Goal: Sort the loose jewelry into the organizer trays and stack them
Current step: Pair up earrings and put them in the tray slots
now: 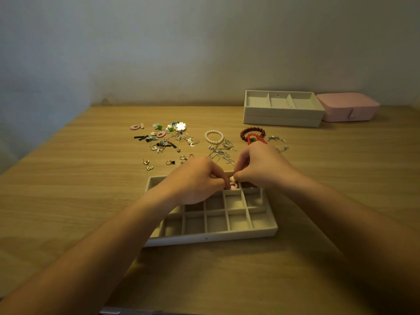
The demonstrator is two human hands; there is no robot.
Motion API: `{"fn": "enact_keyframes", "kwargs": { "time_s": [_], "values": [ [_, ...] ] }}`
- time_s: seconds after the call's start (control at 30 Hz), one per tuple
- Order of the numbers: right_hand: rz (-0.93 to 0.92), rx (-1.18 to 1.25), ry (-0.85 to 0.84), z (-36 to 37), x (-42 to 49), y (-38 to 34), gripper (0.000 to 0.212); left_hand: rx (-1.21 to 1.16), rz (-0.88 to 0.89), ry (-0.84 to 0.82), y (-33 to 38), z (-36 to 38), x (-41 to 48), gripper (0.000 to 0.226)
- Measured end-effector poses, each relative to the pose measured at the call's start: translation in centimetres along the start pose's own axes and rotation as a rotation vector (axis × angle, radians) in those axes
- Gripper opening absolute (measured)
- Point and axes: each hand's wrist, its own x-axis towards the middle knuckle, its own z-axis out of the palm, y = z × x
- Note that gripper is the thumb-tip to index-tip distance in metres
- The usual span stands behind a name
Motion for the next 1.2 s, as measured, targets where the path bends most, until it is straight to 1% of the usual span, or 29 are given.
{"fn": "enact_keyframes", "kwargs": {
  "time_s": [0.13, 0.2, 0.3, 0.37, 0.47, 0.57, 0.67, 0.83, 1.03, 1.1, 1.17, 1.2],
  "values": [
    [0.039, 0.094, 0.003, -0.5, 0.1, -0.2, 0.016, -0.06, 0.014, 0.054, -0.2, 0.0, 0.1, 0.023],
    [0.051, 0.125, -0.001, -0.5, 0.1, -0.1, 0.015, -0.068, 0.017, 0.053, -0.2, 0.0, 0.1, 0.023],
    [0.05, 0.06, -0.012, -0.3, 0.2, -0.1, 0.017, -0.029, 0.018, 0.016, -0.1, 0.2, -0.1, 0.022],
    [0.053, 0.05, -0.009, -0.5, 0.2, -0.2, 0.017, -0.05, 0.019, 0.032, -0.3, -0.2, -0.3, 0.023],
    [0.056, 0.083, 0.026, -1.3, 0.7, -0.6, 0.014, -0.172, -0.023, 0.126, -1.1, -1.9, -0.6, 0.025],
    [0.038, 0.144, 0.028, -1.5, 1.4, -1.8, 0.015, -0.207, -0.059, 0.179, -2.2, -3.8, -0.9, 0.025],
    [0.007, 0.205, -0.009, -0.7, 2.7, -3.4, 0.015, -0.197, -0.12, 0.248, -3.9, -4.9, -0.7, 0.024],
    [-0.019, 0.237, -0.079, 1.1, 5.6, -5.5, 0.013, -0.278, -0.243, 0.415, -7.4, -7.0, 0.5, 0.017],
    [-0.065, 0.234, -0.189, 3.2, 8.7, -8.0, 0.003, -0.292, -0.38, 0.556, -12.4, -8.5, 1.4, 0.009],
    [-0.099, 0.237, -0.215, 4.0, 9.3, -8.9, 0.006, -0.301, -0.419, 0.538, -13.8, -8.5, 1.4, 0.008],
    [-0.13, 0.216, -0.238, 4.8, 9.9, -9.9, 0.009, -0.311, -0.439, 0.461, -14.9, -8.4, 1.2, 0.005],
    [-0.141, 0.2, -0.249, 5.1, 10.1, -10.4, 0.012, -0.278, -0.433, 0.411, -15.2, -8.2, 1.0, 0.005]
  ]
}}
